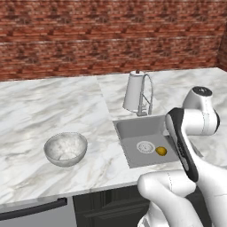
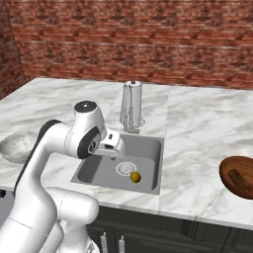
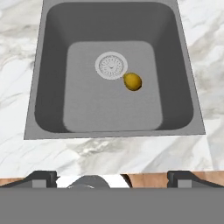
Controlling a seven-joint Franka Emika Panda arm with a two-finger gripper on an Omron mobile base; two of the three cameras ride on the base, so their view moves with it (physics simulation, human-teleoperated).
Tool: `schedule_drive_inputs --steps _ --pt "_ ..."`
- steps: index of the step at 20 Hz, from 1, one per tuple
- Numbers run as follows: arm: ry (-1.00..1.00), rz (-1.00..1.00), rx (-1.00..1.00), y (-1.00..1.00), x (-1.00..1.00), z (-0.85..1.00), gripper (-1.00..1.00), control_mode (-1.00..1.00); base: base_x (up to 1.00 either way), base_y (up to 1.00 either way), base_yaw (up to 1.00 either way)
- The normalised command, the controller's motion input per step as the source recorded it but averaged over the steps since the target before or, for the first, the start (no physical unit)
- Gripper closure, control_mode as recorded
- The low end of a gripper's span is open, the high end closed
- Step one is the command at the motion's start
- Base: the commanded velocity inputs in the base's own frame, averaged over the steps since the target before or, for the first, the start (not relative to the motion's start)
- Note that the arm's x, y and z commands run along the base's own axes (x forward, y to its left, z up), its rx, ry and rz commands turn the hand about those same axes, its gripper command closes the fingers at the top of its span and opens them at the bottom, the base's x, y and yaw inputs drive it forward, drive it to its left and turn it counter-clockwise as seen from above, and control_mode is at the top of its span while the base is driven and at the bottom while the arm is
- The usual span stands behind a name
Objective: Pick the sweet potatos from the cabinet and place them in one bowl. Pick the lemon from the sink and place it in the other bowl.
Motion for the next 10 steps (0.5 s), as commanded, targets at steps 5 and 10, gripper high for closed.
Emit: schedule_drive_inputs --steps 5,10 --pt "-0.02 0.0 0.0 -0.12 0.35 -0.42 -1.0 -1.0 0.0 0.0 0.0" --pt "-0.03 0.0 0.0 -0.1 0.33 -0.41 -1.0 -1.0 0.0 0.0 0.0"
